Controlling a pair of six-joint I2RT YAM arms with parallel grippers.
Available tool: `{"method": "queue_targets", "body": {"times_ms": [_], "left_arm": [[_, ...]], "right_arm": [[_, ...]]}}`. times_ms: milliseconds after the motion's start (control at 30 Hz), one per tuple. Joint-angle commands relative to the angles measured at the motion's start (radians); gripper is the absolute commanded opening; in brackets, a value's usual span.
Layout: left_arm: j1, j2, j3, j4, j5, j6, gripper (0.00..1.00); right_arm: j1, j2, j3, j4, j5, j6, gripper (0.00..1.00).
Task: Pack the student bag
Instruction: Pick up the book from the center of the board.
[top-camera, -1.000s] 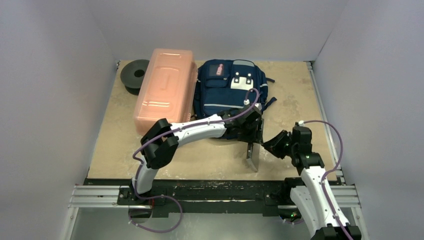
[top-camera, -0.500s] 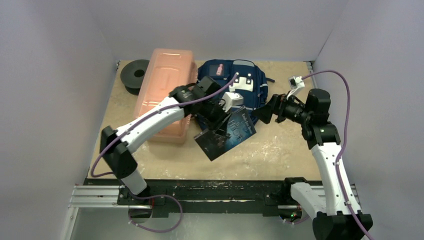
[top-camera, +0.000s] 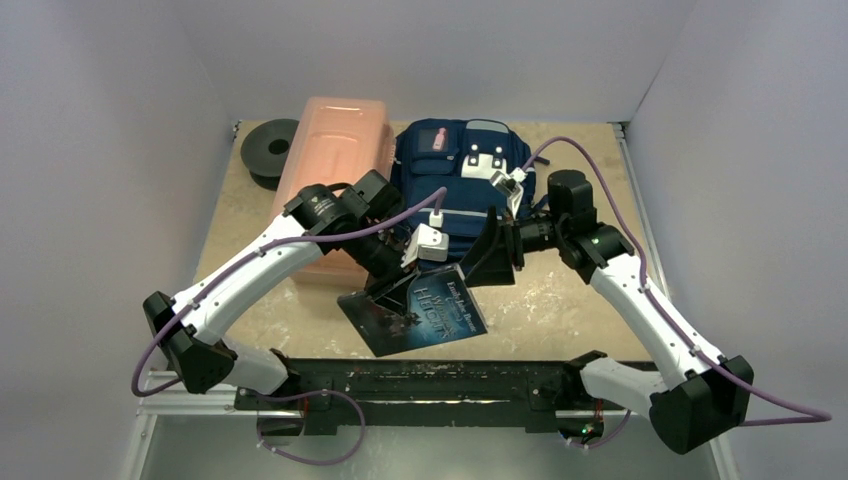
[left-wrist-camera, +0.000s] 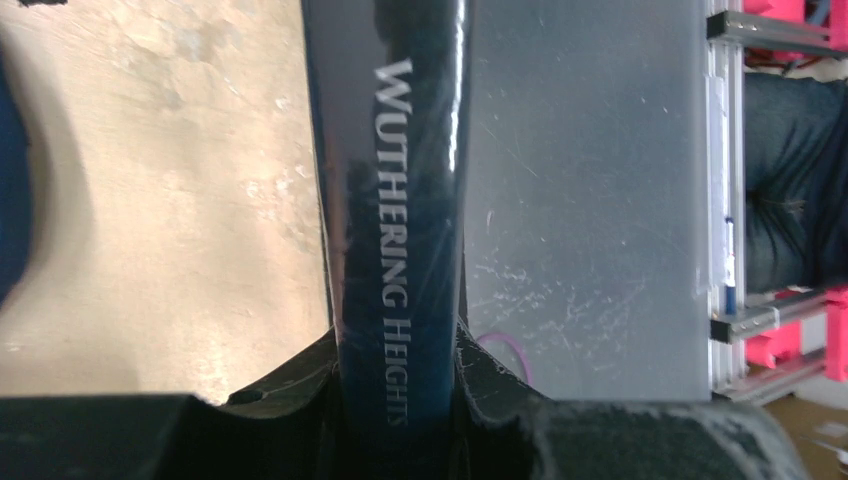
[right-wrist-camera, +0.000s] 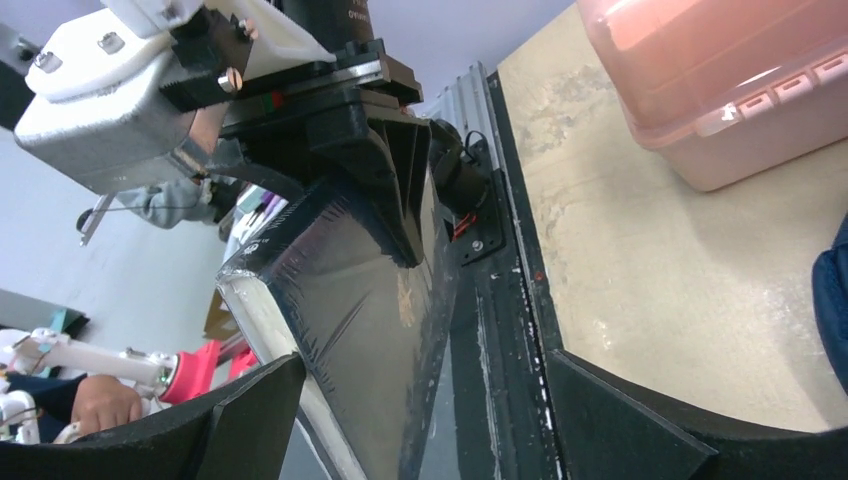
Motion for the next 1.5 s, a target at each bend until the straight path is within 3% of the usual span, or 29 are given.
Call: {"method": "queue_targets", "body": {"times_ms": [0, 100, 367, 733, 833, 1133, 1233, 1400, 1467], "left_arm": [[0.01, 0.016, 0.053, 0.143, 0.113, 0.054, 0.0], [0.023, 0.011, 0.035, 0.137, 0.104, 0.048, 0.0], [0.05, -0.038, -0.001, 0.159, 0.067, 0.02, 0.0], [0.061, -0.175, -0.134, 0.146, -0.032, -0.046, 0.0], [0.065, -0.195, -0.138, 0.178, -0.032, -0.054, 0.0], [0.074, -0.064, -0.002, 0.129, 0.024, -0.015, 0.0], [0.074, -0.05, 0.017, 0.163, 0.016, -0.04, 0.0], [0.095, -0.068, -0.002, 0.247, -0.065, -0.128, 0.0], [0.109, -0.111, -0.047, 0.341, -0.159, -0.208, 0.21]], "right_arm": [[0.015, -0.032, 0.029, 0.135, 0.037, 0.102, 0.97], [0.017, -0.063, 0.018, 0.249, 0.04, 0.202, 0.99], [0.01, -0.029, 0.073, 0.061, -0.016, 0.059, 0.99], [-0.046, -0.033, 0.061, 0.125, -0.006, 0.1, 0.99], [0.012, -0.024, 0.052, 0.136, -0.02, 0.086, 0.99], [0.224, 0.026, 0.041, 0.188, 0.085, 0.116, 0.97], [0.274, 0.069, 0.014, 0.193, 0.102, 0.113, 0.76], [0.282, 0.071, -0.022, 0.191, 0.141, 0.088, 0.01], [0.239, 0.048, -0.037, 0.194, 0.239, 0.111, 0.0]]}}
